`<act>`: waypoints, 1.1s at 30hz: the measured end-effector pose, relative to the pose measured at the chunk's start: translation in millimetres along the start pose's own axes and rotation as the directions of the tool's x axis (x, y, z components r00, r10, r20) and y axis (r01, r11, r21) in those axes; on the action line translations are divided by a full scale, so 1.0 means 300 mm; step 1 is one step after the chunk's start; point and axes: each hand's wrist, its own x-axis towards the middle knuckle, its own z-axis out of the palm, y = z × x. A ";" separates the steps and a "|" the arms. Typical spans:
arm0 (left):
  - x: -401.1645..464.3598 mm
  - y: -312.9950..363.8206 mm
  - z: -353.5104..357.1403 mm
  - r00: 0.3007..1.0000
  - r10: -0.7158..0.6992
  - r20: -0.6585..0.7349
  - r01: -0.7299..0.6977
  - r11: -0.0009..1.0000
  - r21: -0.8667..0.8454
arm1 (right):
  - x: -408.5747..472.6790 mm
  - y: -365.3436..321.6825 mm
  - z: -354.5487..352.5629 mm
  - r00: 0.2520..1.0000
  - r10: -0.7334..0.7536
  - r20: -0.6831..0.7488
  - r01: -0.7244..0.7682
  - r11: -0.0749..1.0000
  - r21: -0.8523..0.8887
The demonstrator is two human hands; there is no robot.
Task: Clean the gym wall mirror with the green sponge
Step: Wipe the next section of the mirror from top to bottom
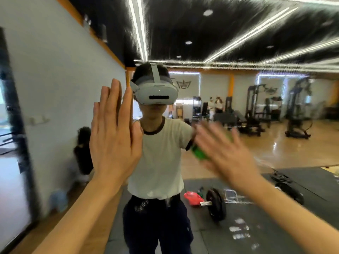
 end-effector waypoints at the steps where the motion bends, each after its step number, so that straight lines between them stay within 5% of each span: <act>1: 0.002 0.000 -0.001 1.000 0.001 -0.001 -0.001 1.000 0.002 | 0.077 0.072 -0.019 0.993 0.113 -0.045 -0.112 0.994 0.012; 4: 0.003 0.003 -0.001 1.000 0.005 -0.008 -0.005 1.000 0.002 | 0.254 0.201 -0.062 0.893 0.419 -0.163 -0.410 0.908 0.088; 6: 0.003 0.005 -0.002 1.000 0.003 -0.018 -0.003 1.000 -0.002 | 0.252 0.155 -0.053 0.881 0.443 -0.164 -0.437 0.897 0.075; 11: 0.001 0.002 -0.009 1.000 -0.007 0.010 0.007 1.000 -0.008 | -0.141 -0.125 0.026 0.996 0.091 0.002 -0.091 0.995 -0.031; 15: 0.004 0.000 -0.012 1.000 -0.007 0.029 0.007 1.000 0.000 | -0.119 0.016 0.006 0.998 -0.065 -0.008 0.065 0.998 0.001; 19: 0.000 -0.002 -0.003 1.000 -0.005 0.011 0.005 1.000 0.002 | 0.212 0.272 -0.069 0.919 0.335 -0.205 -0.288 0.930 0.229; 21: -0.001 -0.003 0.001 1.000 -0.007 0.000 0.007 1.000 0.010 | 0.260 0.264 -0.067 0.874 0.422 -0.242 -0.370 0.899 0.234; 23: 0.000 -0.003 0.000 1.000 -0.008 0.003 0.008 1.000 0.010 | 0.169 0.167 -0.032 0.916 0.342 -0.211 -0.315 0.937 0.151; 26: -0.002 -0.005 -0.004 1.000 -0.017 0.014 0.017 1.000 0.005 | -0.111 0.005 0.021 0.997 0.043 -0.062 -0.041 0.998 0.046; 29: -0.001 0.003 -0.013 0.999 -0.035 0.024 0.036 0.999 -0.013 | -0.206 0.042 0.009 0.977 -0.210 0.044 0.208 0.977 0.038; 31: 0.002 0.020 -0.016 0.998 -0.052 0.033 0.054 0.998 -0.040 | -0.112 0.143 -0.016 0.975 -0.223 -0.005 0.223 0.972 0.073; 33: 0.008 0.063 -0.007 0.998 -0.042 0.038 0.044 0.997 -0.071 | 0.042 0.272 -0.046 0.992 -0.032 -0.124 0.048 0.991 0.128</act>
